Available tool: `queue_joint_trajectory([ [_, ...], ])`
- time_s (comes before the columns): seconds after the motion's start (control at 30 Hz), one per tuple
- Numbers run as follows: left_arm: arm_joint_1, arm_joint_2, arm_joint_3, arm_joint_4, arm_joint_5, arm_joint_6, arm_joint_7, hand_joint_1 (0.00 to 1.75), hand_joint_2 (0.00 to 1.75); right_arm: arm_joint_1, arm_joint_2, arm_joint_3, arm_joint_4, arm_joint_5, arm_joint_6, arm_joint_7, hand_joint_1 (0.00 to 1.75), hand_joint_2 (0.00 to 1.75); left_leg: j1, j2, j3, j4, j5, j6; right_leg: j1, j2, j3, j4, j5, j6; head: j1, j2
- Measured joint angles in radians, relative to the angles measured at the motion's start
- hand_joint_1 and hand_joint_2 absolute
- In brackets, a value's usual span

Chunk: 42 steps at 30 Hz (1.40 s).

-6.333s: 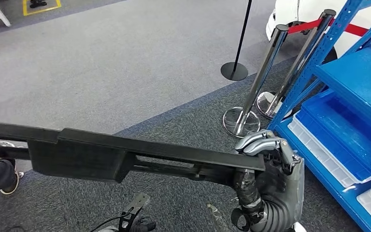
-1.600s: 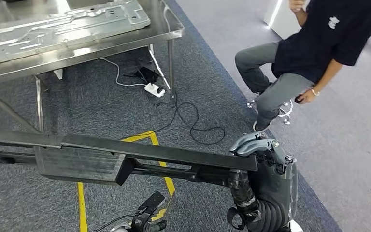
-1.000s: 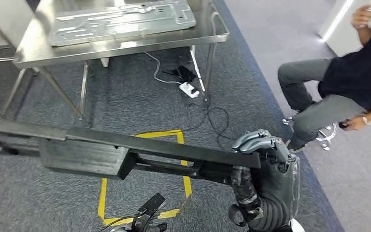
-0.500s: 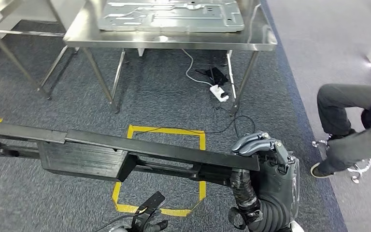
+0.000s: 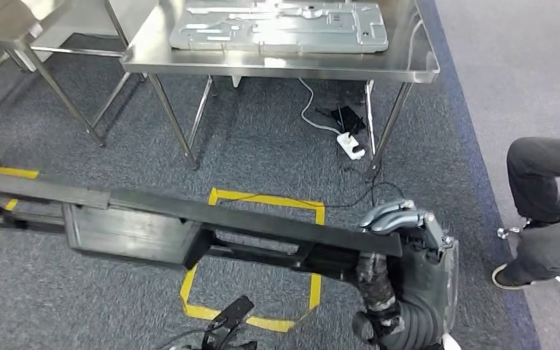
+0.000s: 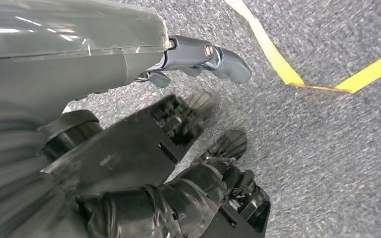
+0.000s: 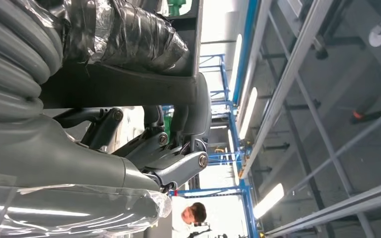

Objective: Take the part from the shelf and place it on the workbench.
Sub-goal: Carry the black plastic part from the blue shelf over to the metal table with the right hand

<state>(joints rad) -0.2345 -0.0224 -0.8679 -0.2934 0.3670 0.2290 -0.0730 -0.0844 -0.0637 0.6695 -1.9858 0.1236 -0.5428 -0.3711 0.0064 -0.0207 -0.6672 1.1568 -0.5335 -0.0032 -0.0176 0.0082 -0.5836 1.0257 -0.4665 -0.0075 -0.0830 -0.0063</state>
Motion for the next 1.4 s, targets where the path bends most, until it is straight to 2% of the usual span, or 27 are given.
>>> queue_joint_trajectory([
  [0.07, 0.002, 0.0, 0.0, 0.0, 0.0, -0.002, 0.0, 0.0, 1.75, 0.002, 0.0, 0.0, 0.0, -0.001, 0.0, 0.0, 1.75, 1.75, 0.001, 0.007, -0.061, 0.119, -0.04, -0.005, 0.003, -0.008, 0.001, 0.002, -0.004, -0.006, -0.001, 0.0],
  [0.1, 0.003, 0.001, 0.0, 0.0, 0.0, -0.002, -0.001, 0.0, 1.75, 0.003, 0.0, 0.0, 0.0, -0.001, 0.0, 0.0, 1.75, 1.75, 0.001, 0.008, -0.073, 0.138, -0.036, -0.005, 0.005, -0.01, 0.002, 0.003, -0.006, -0.008, -0.002, 0.0],
  [0.13, 0.004, 0.001, 0.0, 0.0, 0.0, -0.003, -0.001, 0.0, 1.75, 0.003, 0.0, 0.0, 0.0, -0.001, 0.0, -0.001, 1.75, 1.75, 0.001, 0.009, -0.069, 0.125, -0.015, -0.003, 0.007, -0.012, 0.005, 0.004, -0.009, -0.008, -0.002, 0.0],
  [0.2, 0.005, 0.003, 0.0, 0.0, 0.0, -0.005, -0.003, 0.0, 1.75, 0.004, 0.0, 0.0, 0.0, -0.001, 0.0, -0.002, 1.75, 1.75, -0.001, 0.014, -0.008, 0.0, 0.051, 0.007, 0.009, -0.014, 0.014, 0.004, -0.015, -0.007, -0.002, 0.0],
  [0.23, 0.004, 0.004, 0.0, 0.0, -0.001, -0.006, -0.004, 0.0, 1.75, 0.004, 0.0, 0.0, 0.0, -0.001, 0.0, -0.003, 1.75, 1.75, -0.005, 0.018, 0.025, -0.062, 0.07, 0.013, 0.011, -0.015, 0.018, 0.004, -0.018, -0.004, -0.001, 0.0],
  [0.3, 0.004, 0.006, 0.0, 0.0, -0.001, -0.008, -0.006, 0.0, 1.75, 0.004, 0.0, 0.0, 0.0, -0.001, 0.0, -0.004, 1.75, 1.75, -0.012, 0.023, 0.058, -0.126, 0.075, 0.024, 0.013, -0.016, 0.022, 0.003, -0.021, 0.004, 0.0, 0.0],
  [0.4, 0.009, 0.011, 0.0, 0.0, -0.001, -0.011, -0.008, 0.0, 1.75, 0.004, -0.001, 0.0, 0.0, -0.001, 0.0, -0.004, 1.75, 1.75, -0.01, 0.018, 0.076, -0.148, 0.071, 0.038, 0.014, -0.019, 0.022, 0.019, -0.017, 0.021, 0.001, 0.0],
  [0.47, 0.009, 0.013, 0.0, 0.0, 0.0, -0.013, -0.01, 0.0, 1.75, 0.003, -0.001, 0.0, 0.0, -0.002, 0.0, -0.005, 1.75, 1.75, -0.005, 0.015, 0.094, -0.158, 0.071, 0.048, 0.011, -0.016, -0.006, 0.08, -0.047, 0.031, 0.006, 0.0],
  [0.53, 0.008, 0.013, 0.001, 0.0, 0.0, -0.014, -0.011, 0.0, 1.75, 0.003, -0.002, 0.0, 0.001, -0.003, 0.0, -0.005, 1.75, 1.75, -0.003, 0.014, 0.1, -0.159, 0.068, 0.054, 0.006, -0.012, -0.07, 0.196, -0.101, 0.041, 0.011, 0.0],
  [0.57, 0.01, 0.014, 0.001, 0.0, 0.0, -0.015, -0.011, 0.0, 1.75, 0.004, -0.002, 0.0, 0.001, -0.004, 0.0, -0.005, 1.75, 1.75, -0.003, 0.013, 0.102, -0.159, 0.065, 0.055, 0.003, -0.011, -0.104, 0.247, -0.117, 0.046, 0.012, 0.0],
  [0.6, 0.011, 0.014, 0.001, 0.0, 0.0, -0.015, -0.011, 0.0, 1.75, 0.005, -0.002, 0.0, 0.001, -0.005, 0.0, -0.005, 1.75, 1.75, -0.002, 0.012, 0.105, -0.158, 0.061, 0.054, -0.001, -0.011, -0.127, 0.274, -0.118, 0.051, 0.012, 0.0],
  [0.63, 0.012, 0.015, 0.001, 0.0, 0.0, -0.016, -0.011, 0.0, 1.75, 0.005, -0.003, 0.0, 0.001, -0.006, 0.0, -0.005, 1.75, 1.75, 0.0, 0.01, 0.109, -0.156, 0.057, 0.051, -0.005, -0.011, -0.132, 0.264, -0.097, 0.056, 0.012, 0.0],
  [0.7, 0.013, 0.015, 0.001, 0.0, 0.0, -0.017, -0.011, 0.0, 1.75, 0.005, -0.003, 0.0, 0.001, -0.007, 0.0, -0.004, 1.75, 1.75, 0.007, 0.004, 0.12, -0.151, 0.043, 0.04, -0.014, -0.01, -0.094, 0.146, -0.014, 0.064, 0.013, 0.0],
  [0.73, 0.012, 0.016, 0.002, 0.0, 0.0, -0.017, -0.011, 0.0, 1.75, 0.005, -0.003, 0.0, 0.001, -0.007, 0.0, -0.004, 1.75, 1.75, 0.01, 0.001, 0.124, -0.146, 0.036, 0.033, -0.015, -0.008, -0.073, 0.084, 0.007, 0.065, 0.015, 0.0],
  [0.77, 0.011, 0.016, 0.002, 0.0, 0.0, -0.017, -0.011, 0.0, 1.75, 0.004, -0.003, 0.0, 0.002, -0.008, 0.0, -0.004, 1.75, 1.75, 0.011, -0.001, 0.125, -0.142, 0.029, 0.025, -0.014, -0.007, -0.058, 0.043, 0.013, 0.06, 0.018, 0.0],
  [0.8, 0.011, 0.017, 0.002, 0.0, 0.0, -0.017, -0.01, 0.0, 1.75, 0.005, -0.004, 0.0, 0.003, -0.009, 0.0, -0.004, 1.75, 1.75, 0.01, -0.002, 0.124, -0.137, 0.024, 0.017, -0.011, -0.006, -0.053, 0.028, 0.01, 0.052, 0.021, 0.0],
  [0.83, 0.012, 0.018, 0.003, 0.0, 0.0, -0.017, -0.01, 0.0, 1.75, 0.005, -0.004, 0.0, 0.003, -0.009, 0.001, -0.004, 1.75, 1.75, 0.008, -0.003, 0.125, -0.132, 0.02, 0.01, -0.008, -0.005, -0.052, 0.028, 0.0, 0.042, 0.023, 0.0],
  [0.93, 0.012, 0.02, 0.003, 0.0, 0.0, -0.017, -0.01, 0.0, 1.75, 0.005, -0.003, 0.0, 0.003, -0.01, 0.003, -0.004, 1.75, 1.75, 0.009, 0.002, 0.12, -0.104, 0.006, -0.004, -0.01, -0.008, -0.036, 0.027, 0.005, 0.015, 0.021, 0.0],
  [1.0, 0.011, 0.02, 0.004, 0.0, 0.0, -0.019, -0.011, 0.0, 1.75, 0.003, -0.003, 0.0, 0.003, -0.01, 0.004, -0.004, 1.75, 1.75, 0.01, 0.009, 0.071, -0.016, -0.028, -0.009, -0.009, -0.01, -0.024, 0.024, -0.002, 0.003, 0.02, 0.0],
  [1.07, 0.014, 0.022, 0.004, 0.0, 0.0, -0.02, -0.012, 0.0, 1.75, 0.002, -0.003, 0.0, 0.003, -0.01, 0.004, -0.004, 1.75, 1.75, 0.01, 0.012, -0.01, 0.109, -0.071, -0.012, -0.004, -0.01, -0.015, 0.025, -0.012, -0.004, 0.02, 0.0],
  [1.1, 0.016, 0.022, 0.004, 0.0, 0.0, -0.02, -0.013, 0.0, 1.75, 0.003, -0.003, 0.0, 0.003, -0.01, 0.005, -0.004, 1.75, 1.75, 0.01, 0.012, -0.041, 0.146, -0.075, -0.011, -0.001, -0.009, -0.01, 0.025, -0.017, -0.006, 0.02, 0.0],
  [1.13, 0.018, 0.023, 0.004, 0.0, 0.0, -0.021, -0.014, 0.0, 1.75, 0.003, -0.003, 0.0, 0.004, -0.01, 0.005, -0.004, 1.75, 1.75, 0.009, 0.013, -0.056, 0.149, -0.06, -0.008, 0.002, -0.008, -0.002, 0.025, -0.023, -0.007, 0.02, 0.0],
  [1.17, 0.02, 0.024, 0.004, 0.0, 0.0, -0.021, -0.014, 0.0, 1.75, 0.003, -0.003, 0.0, 0.004, -0.01, 0.005, -0.004, 1.75, 1.75, 0.007, 0.013, -0.053, 0.114, -0.024, -0.003, 0.005, -0.007, 0.008, 0.025, -0.031, -0.007, 0.019, 0.0],
  [1.23, 0.021, 0.027, 0.005, 0.0, 0.001, -0.021, -0.014, 0.0, 1.75, 0.003, -0.003, 0.0, 0.004, -0.01, 0.005, -0.004, 1.75, 1.75, -0.002, 0.015, -0.017, -0.005, 0.061, 0.016, 0.009, -0.007, 0.032, 0.023, -0.046, -0.006, 0.021, 0.0],
  [1.3, 0.021, 0.03, 0.007, 0.001, 0.002, -0.022, -0.015, 0.0, 1.75, 0.002, -0.003, 0.0, 0.004, -0.01, 0.005, -0.004, 1.75, 1.75, -0.014, 0.017, 0.01, -0.086, 0.084, 0.033, 0.009, -0.008, 0.046, 0.017, -0.058, 0.002, 0.022, 0.0],
  [1.37, 0.022, 0.032, 0.007, 0.001, 0.003, -0.023, -0.017, 0.0, 1.75, 0.002, -0.003, 0.0, 0.004, -0.011, 0.004, -0.004, 1.75, 1.75, -0.02, 0.016, 0.023, -0.112, 0.072, 0.042, 0.009, -0.009, 0.057, 0.016, -0.06, 0.013, 0.021, 0.0],
  [1.4, 0.024, 0.033, 0.007, 0.001, 0.004, -0.024, -0.02, 0.0, 1.75, 0.001, -0.003, 0.0, 0.004, -0.011, 0.004, -0.004, 1.75, 1.75, -0.018, 0.014, 0.038, -0.124, 0.078, 0.046, 0.01, -0.01, 0.061, 0.02, -0.062, 0.018, 0.02, 0.0],
])
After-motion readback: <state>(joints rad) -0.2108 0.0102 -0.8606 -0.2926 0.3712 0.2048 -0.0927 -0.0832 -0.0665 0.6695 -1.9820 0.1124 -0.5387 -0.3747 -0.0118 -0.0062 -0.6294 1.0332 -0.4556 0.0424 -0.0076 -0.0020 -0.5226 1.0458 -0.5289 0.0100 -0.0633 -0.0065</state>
